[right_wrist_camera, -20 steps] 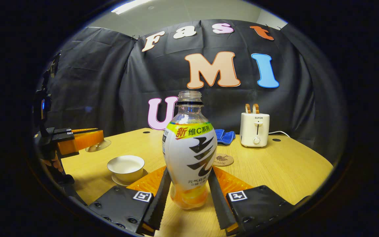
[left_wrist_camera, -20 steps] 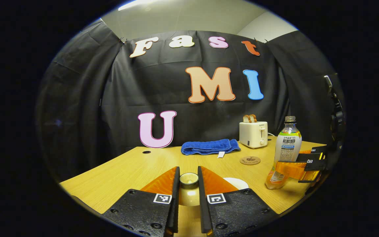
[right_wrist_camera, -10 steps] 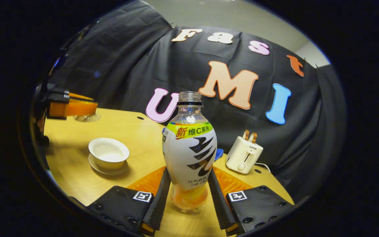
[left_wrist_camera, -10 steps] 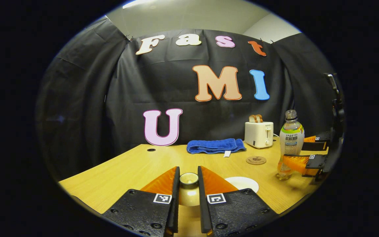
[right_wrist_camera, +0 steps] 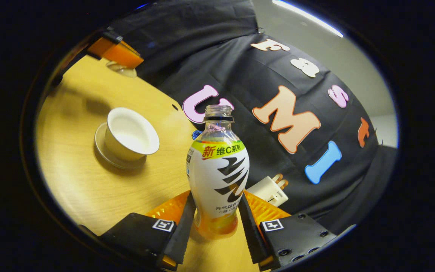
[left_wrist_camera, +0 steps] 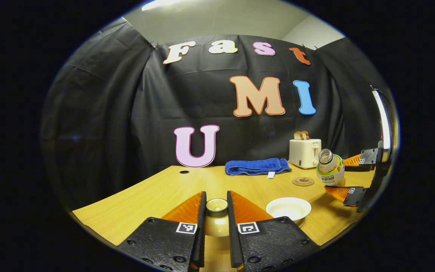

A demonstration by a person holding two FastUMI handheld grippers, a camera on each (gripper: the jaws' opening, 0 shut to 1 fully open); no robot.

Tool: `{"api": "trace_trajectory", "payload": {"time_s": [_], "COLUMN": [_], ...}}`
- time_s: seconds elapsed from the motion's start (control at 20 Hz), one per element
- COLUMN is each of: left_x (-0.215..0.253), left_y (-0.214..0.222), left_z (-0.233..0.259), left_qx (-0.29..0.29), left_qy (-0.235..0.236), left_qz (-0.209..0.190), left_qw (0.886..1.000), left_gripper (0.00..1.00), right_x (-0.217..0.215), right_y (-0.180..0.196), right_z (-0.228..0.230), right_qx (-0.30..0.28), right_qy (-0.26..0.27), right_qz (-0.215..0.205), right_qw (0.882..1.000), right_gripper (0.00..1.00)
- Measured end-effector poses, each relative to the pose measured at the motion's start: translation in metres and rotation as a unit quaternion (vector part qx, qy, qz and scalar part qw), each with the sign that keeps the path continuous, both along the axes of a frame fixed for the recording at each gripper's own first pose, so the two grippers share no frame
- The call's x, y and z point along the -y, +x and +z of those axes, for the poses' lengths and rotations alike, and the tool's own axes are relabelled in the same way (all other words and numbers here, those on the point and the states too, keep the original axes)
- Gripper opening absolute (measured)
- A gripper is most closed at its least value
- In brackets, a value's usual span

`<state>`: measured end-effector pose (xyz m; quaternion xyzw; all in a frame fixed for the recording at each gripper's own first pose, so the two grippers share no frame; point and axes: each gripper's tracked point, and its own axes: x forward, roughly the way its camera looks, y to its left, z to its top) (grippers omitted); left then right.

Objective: Open the teacup lid with one hand, grasp the water bottle and pour water into the teacup with the other hand; after pouring, place the water bottle on the coaster and then close the teacup lid.

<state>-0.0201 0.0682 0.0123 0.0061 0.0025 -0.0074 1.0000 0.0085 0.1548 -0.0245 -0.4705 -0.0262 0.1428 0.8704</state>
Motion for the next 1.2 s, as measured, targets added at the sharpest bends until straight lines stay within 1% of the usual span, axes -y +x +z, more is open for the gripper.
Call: {"api": "trace_trajectory", "payload": {"time_s": [0.1,0.25,0.45,0.7,0.9,1.2], "left_x": [-0.005,-0.011,-0.015,-0.019,-0.021,-0.022], "left_y": [-0.003,-0.004,-0.006,-0.007,-0.008,-0.008], "left_z": [-0.004,-0.011,-0.017,-0.02,-0.017,-0.02], "left_qx": [-0.003,-0.009,-0.014,-0.015,-0.009,-0.012], "left_qy": [-0.009,-0.014,-0.019,-0.023,-0.021,-0.029], "left_qz": [0.002,0.005,0.006,0.008,0.009,0.006], "left_qw": [1.0,1.0,1.0,1.0,1.0,0.999], "left_gripper": [0.24,0.24,0.24,0.24,0.24,0.24], "right_x": [0.0,0.003,0.002,-0.007,-0.014,-0.022], "right_y": [0.002,0.007,0.003,0.007,0.007,0.012], "right_z": [-0.004,-0.009,-0.021,-0.024,-0.02,-0.008], "right_qx": [0.015,0.014,0.04,0.048,0.073,0.115], "right_qy": [-0.047,-0.097,-0.178,-0.226,-0.273,-0.338], "right_qz": [0.003,0.005,0.015,0.026,0.038,0.051], "right_qw": [0.999,0.995,0.983,0.972,0.959,0.933], "right_gripper": [0.69,0.68,0.69,0.68,0.68,0.68]}}
